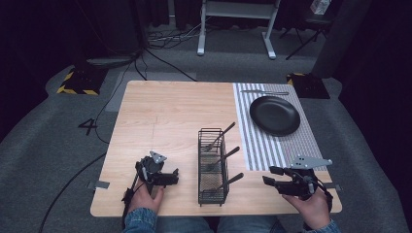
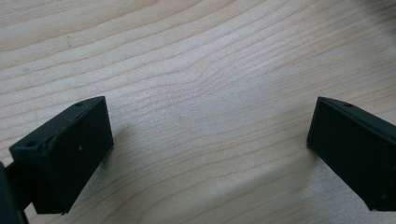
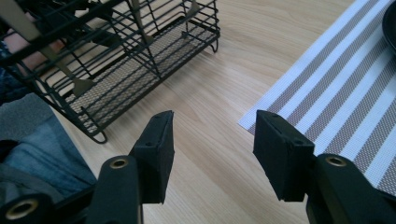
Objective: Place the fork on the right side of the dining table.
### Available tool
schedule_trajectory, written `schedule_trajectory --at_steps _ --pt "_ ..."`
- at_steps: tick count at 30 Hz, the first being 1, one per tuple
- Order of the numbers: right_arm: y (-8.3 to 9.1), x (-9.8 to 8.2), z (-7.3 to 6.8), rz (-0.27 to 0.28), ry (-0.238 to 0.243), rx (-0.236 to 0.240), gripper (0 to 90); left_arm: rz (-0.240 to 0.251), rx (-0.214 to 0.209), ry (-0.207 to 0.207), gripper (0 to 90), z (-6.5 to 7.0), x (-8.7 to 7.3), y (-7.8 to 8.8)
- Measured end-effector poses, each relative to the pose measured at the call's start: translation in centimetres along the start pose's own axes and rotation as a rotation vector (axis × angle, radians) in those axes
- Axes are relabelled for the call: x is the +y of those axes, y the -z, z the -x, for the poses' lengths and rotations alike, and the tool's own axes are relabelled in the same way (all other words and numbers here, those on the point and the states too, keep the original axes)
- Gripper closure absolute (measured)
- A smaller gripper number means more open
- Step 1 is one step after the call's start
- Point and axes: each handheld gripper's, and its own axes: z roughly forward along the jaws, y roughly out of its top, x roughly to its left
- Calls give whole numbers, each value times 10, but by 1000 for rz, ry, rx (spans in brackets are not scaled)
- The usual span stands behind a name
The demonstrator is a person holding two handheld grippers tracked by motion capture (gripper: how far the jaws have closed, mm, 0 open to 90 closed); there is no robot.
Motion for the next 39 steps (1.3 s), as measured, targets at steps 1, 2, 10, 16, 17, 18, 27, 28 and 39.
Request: schedule_trajectory --at_steps 1,2,10,16,17,18,27,28,39 --pt "1 2 -2 -1 6 3 476 0 0 0 3 0 0 0" --pt "2 4 -4 1 8 7 475 0 0 0 3 0 0 0" --pt "9 16 -17 7 21 41 476 0 0 0 4 0 0 0" --pt "12 19 -29 22 48 48 468 1 2 2 4 0 0 0" --pt "12 20 -32 25 59 45 467 1 2 2 4 0 0 0" --pt "13 20 -34 25 62 48 468 1 2 2 4 0 0 0" --pt "15 32 -56 31 118 97 471 1 2 2 4 0 0 0" --pt "15 33 -58 33 122 98 472 1 2 2 4 0 0 0" --pt "8 44 -65 33 124 157 509 1 1 2 4 0 0 0"
